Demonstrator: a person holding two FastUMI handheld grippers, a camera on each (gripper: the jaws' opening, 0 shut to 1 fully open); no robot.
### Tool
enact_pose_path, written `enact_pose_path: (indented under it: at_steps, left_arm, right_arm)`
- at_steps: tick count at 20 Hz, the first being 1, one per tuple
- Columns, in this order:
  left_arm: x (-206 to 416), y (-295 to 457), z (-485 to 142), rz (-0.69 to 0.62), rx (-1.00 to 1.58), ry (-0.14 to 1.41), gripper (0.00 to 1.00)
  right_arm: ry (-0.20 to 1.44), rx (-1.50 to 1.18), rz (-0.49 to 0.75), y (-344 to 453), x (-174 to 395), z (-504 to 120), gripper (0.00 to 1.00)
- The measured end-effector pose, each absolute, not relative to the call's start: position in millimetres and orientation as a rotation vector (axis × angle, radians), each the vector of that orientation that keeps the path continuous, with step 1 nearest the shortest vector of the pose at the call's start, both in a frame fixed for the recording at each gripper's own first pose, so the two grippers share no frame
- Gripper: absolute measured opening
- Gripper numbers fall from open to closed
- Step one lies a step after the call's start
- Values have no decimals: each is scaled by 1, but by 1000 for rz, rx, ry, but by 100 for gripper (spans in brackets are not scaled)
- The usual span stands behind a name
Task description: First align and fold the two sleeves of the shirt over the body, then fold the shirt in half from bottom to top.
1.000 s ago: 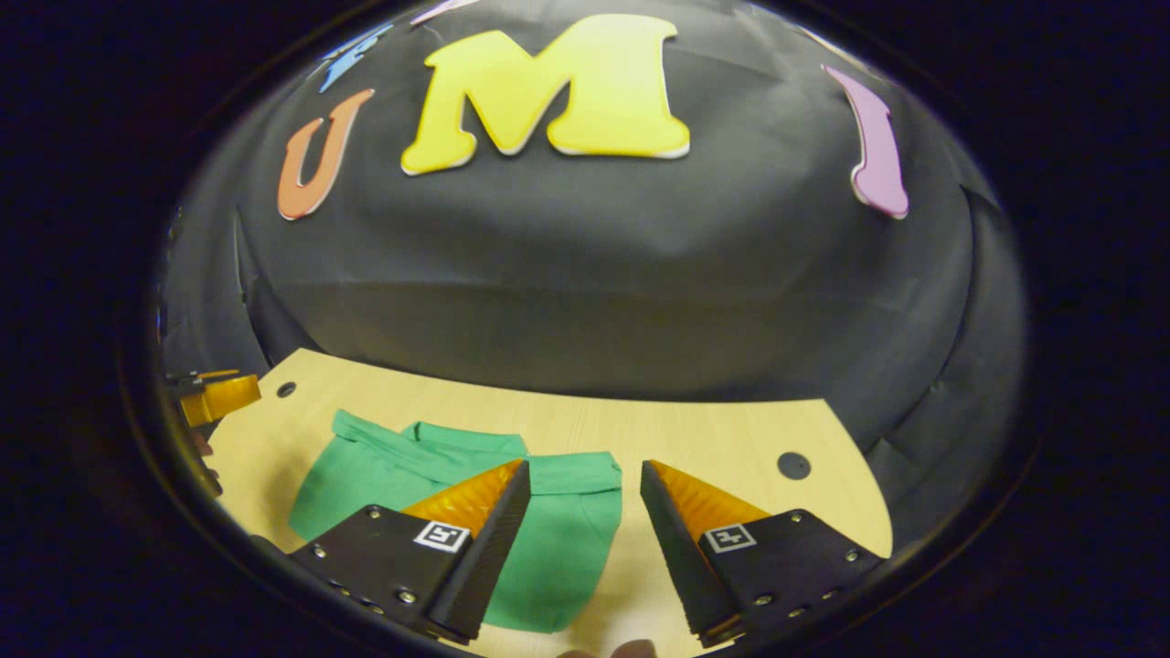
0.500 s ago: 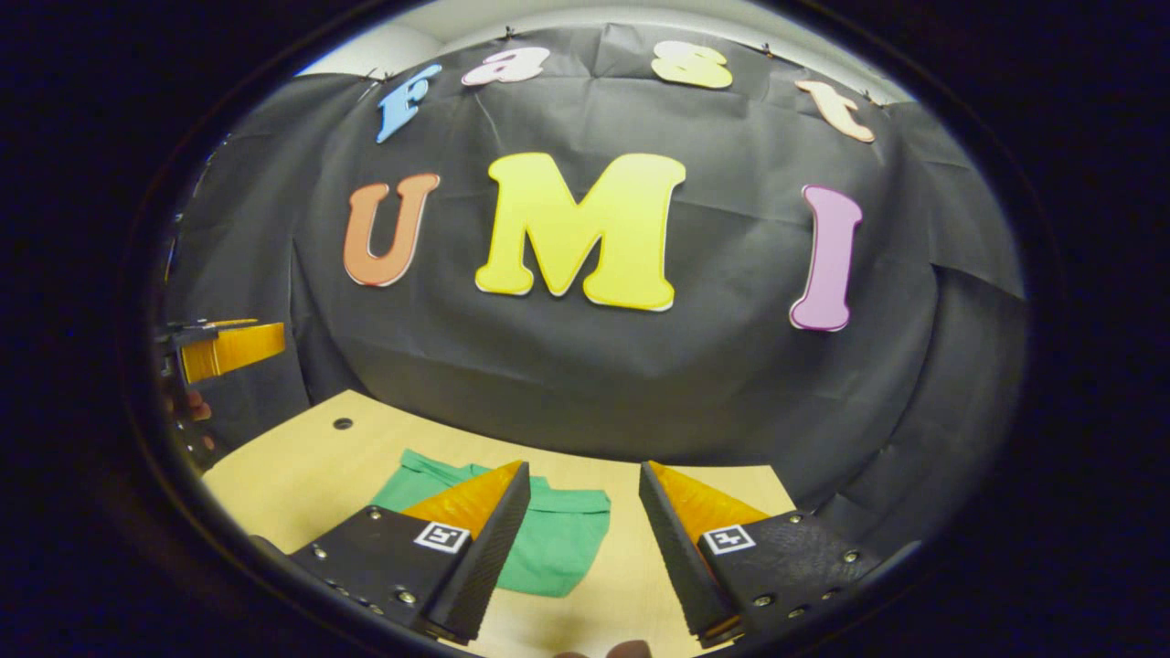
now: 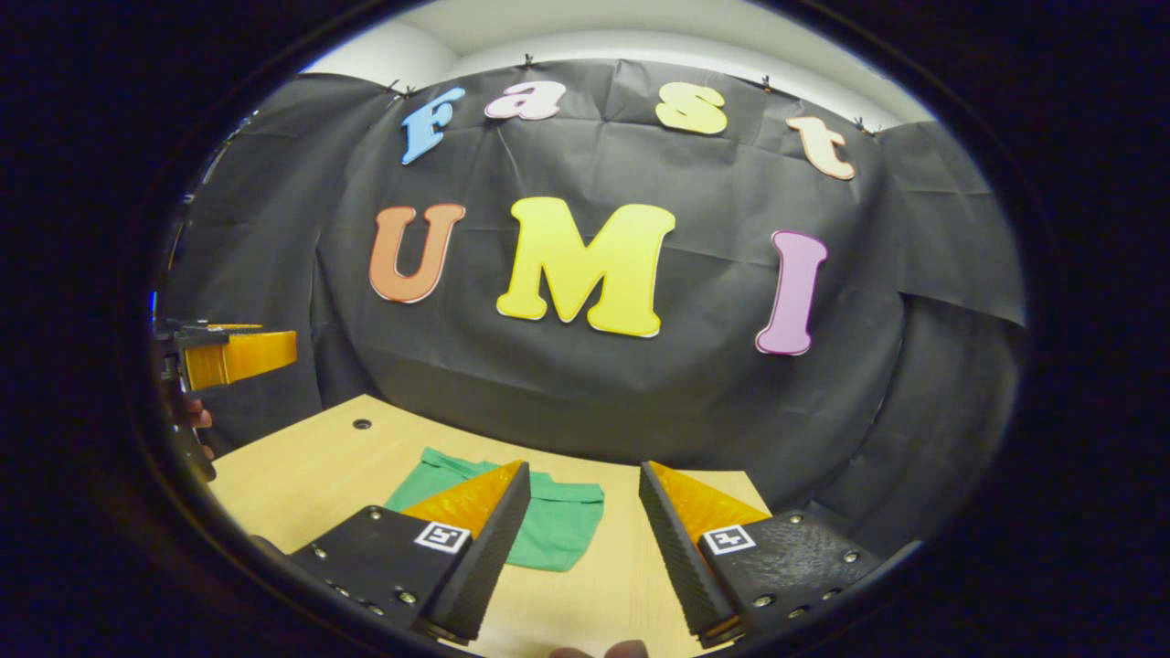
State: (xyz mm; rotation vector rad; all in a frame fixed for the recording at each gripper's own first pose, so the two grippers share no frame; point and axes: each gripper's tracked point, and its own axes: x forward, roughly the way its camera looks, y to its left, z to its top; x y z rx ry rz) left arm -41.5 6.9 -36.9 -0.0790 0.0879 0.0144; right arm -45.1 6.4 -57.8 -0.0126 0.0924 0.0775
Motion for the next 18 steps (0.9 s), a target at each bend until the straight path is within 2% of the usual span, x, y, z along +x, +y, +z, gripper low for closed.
enact_pose_path:
  at_steps: [4,18]
  left_arm:
    - [-51,-7,-48,-10,-103,112,98]
    - [-43,-16,-41,-58,-50,96,98]
  right_arm:
    - [87,35,89,20,-62,-56,77]
    - [82,10,98,33,-51,-53,77]
